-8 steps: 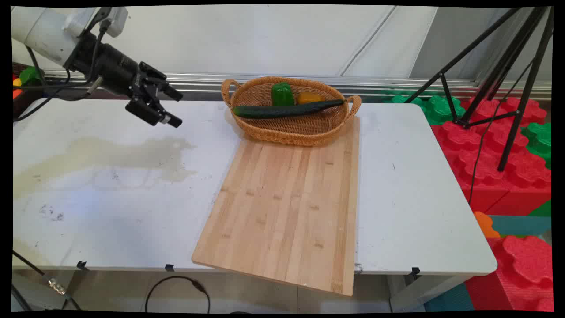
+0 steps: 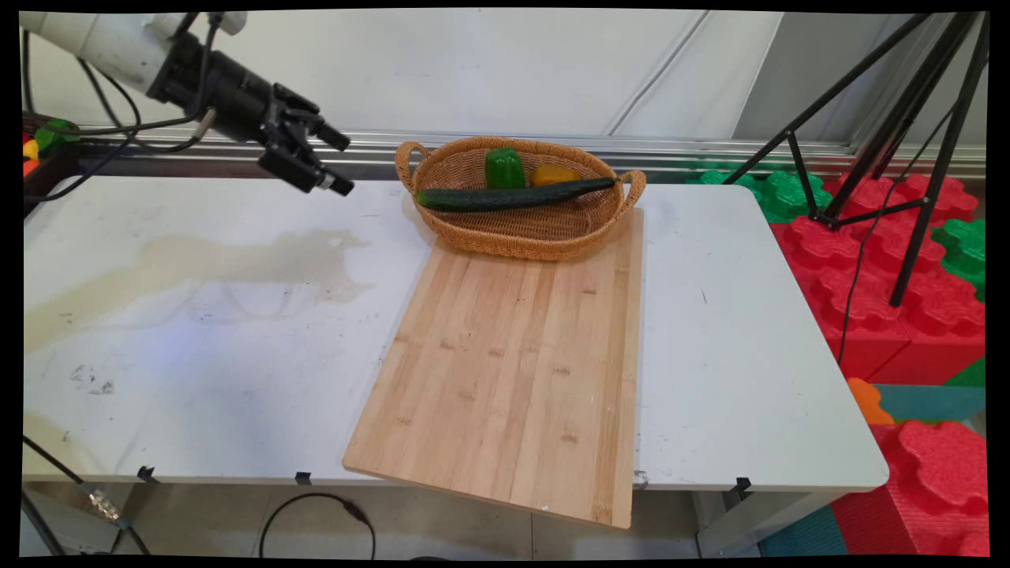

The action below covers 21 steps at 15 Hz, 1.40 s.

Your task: Pick up the cucumber from the vegetable basket

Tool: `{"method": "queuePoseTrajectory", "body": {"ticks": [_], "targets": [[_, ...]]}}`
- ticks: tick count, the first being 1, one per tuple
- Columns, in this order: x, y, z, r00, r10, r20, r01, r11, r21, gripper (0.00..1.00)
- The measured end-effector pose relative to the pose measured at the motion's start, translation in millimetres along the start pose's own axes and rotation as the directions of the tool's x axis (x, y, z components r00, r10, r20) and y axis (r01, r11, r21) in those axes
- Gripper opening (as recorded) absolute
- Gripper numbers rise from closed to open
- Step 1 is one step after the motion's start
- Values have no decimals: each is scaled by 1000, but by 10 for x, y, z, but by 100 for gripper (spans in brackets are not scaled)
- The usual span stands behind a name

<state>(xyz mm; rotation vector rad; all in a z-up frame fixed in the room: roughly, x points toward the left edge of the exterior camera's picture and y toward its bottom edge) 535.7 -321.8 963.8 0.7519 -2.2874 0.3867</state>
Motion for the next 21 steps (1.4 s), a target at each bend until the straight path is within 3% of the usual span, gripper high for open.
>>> {"method": "queuePoseTrajectory", "body": {"ticks": [5,11,21], "targets": [[202,-148,303,999,37,-14,-37,999,12,100],[346,-310,894,999,44,12,-44,999,28,100],[419,-623,1782,992,56,114,-62,997,44,100]]}}
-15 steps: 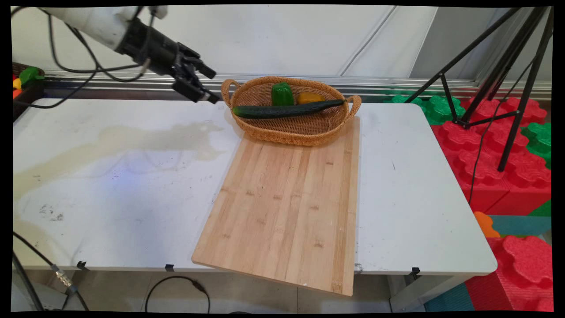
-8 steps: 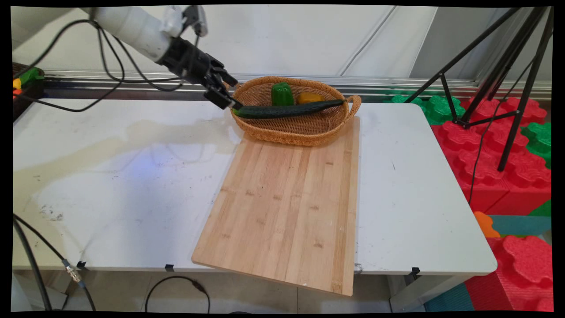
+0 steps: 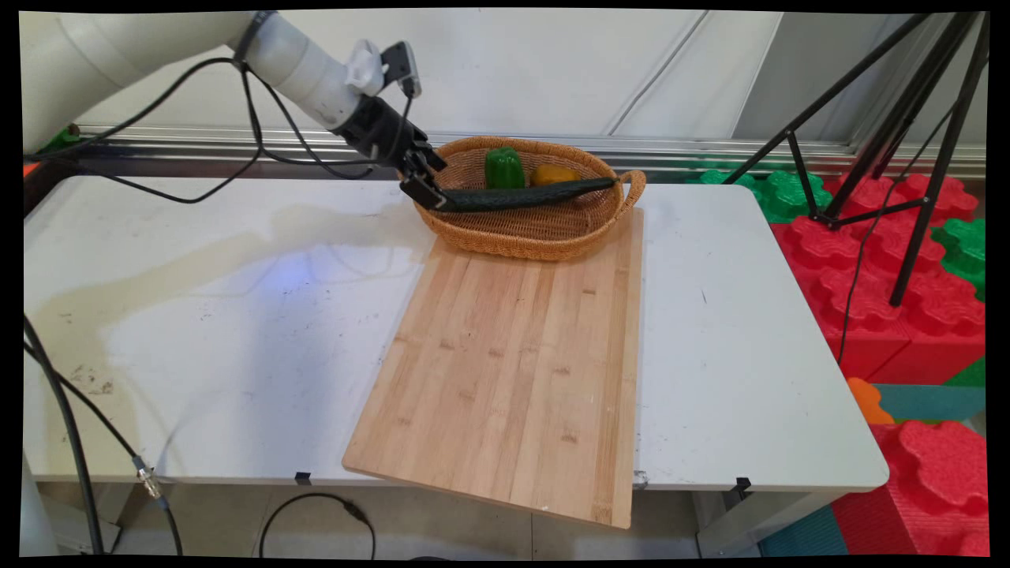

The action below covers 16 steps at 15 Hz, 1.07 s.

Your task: Pick up the cucumber from the vegetable basket

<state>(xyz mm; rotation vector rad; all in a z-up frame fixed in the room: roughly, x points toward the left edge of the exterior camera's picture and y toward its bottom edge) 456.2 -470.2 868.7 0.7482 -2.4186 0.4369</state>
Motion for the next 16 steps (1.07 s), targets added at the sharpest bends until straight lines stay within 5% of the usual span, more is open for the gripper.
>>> {"method": "queuePoseTrajectory", "body": {"ticks": [11,12,16], "targets": [[87,-173,519,998,24,61,-23,1000,-10,100],[90,-176,533,998,25,62,-25,1000,-12,0],[107,-190,581,997,33,65,-31,999,-21,0]]}}
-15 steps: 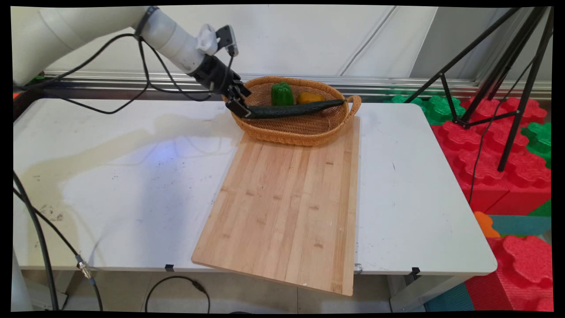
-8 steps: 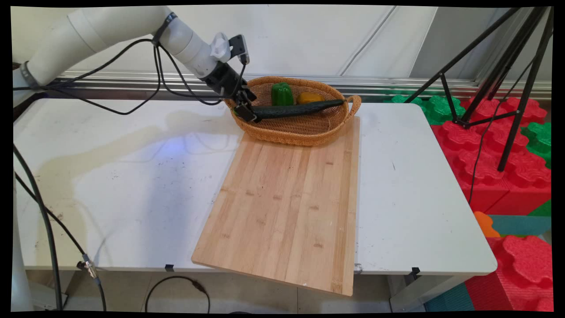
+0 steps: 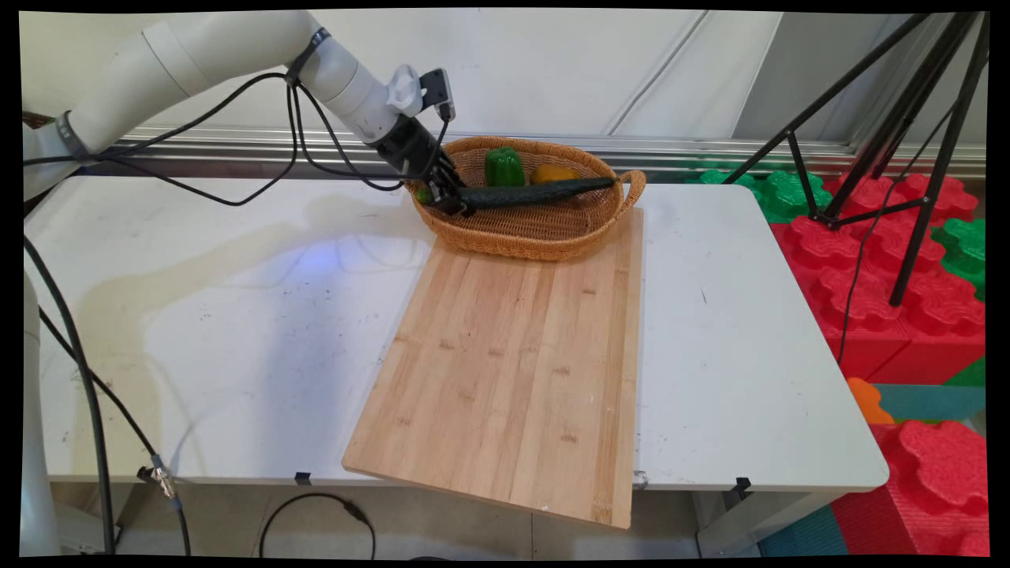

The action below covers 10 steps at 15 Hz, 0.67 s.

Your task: Place the picked object on the cutting board

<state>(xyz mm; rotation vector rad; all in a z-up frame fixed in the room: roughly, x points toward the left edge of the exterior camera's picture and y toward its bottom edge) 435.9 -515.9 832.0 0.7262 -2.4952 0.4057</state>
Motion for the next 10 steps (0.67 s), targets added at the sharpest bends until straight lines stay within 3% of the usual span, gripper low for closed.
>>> {"method": "queuePoseTrajectory", "body": {"ticks": [10], "targets": [[27,-35,-152,999,34,-25,-34,999,-6,0]]}}
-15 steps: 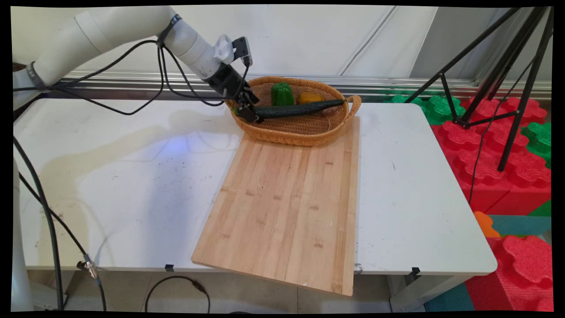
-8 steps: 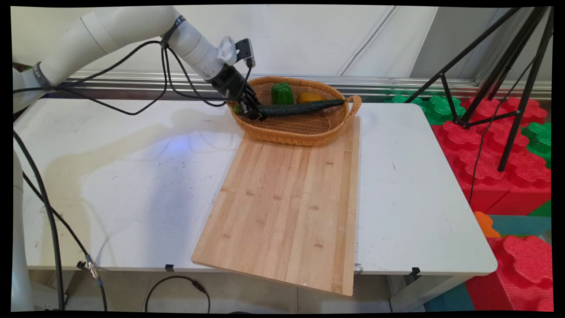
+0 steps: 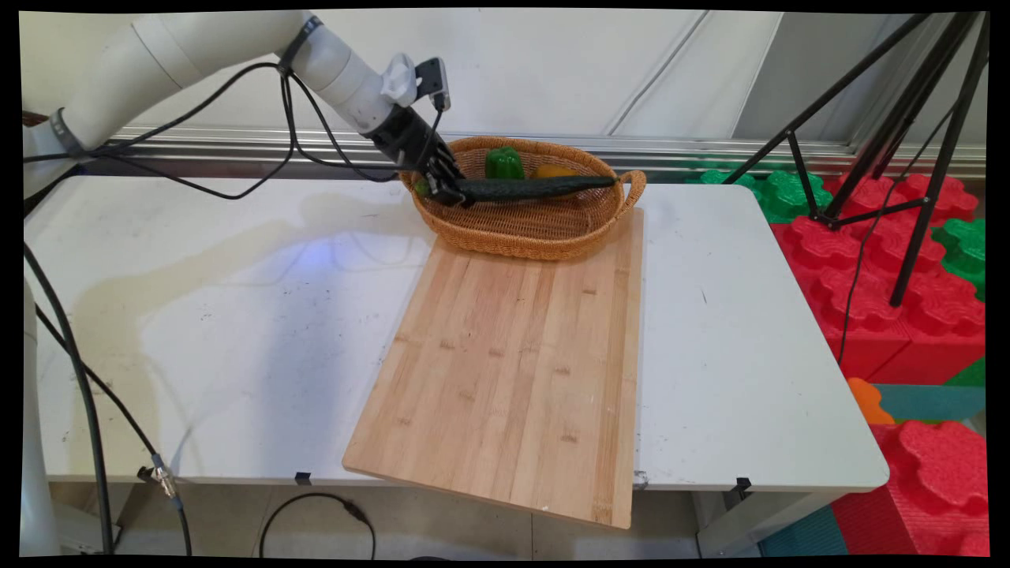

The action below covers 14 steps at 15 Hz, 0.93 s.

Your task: Place the picked object on the cutting board

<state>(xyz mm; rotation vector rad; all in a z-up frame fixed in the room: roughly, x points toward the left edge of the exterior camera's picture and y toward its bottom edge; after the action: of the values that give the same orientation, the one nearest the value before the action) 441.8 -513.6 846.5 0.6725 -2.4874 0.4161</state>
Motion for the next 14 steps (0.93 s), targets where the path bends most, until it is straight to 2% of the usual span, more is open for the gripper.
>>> {"method": "queuePoseTrajectory", "body": {"ticks": [8,14], "targets": [[-40,41,-525,998,12,-65,-13,1000,-18,0],[-144,204,-991,995,-17,-100,12,999,-50,0]]}}
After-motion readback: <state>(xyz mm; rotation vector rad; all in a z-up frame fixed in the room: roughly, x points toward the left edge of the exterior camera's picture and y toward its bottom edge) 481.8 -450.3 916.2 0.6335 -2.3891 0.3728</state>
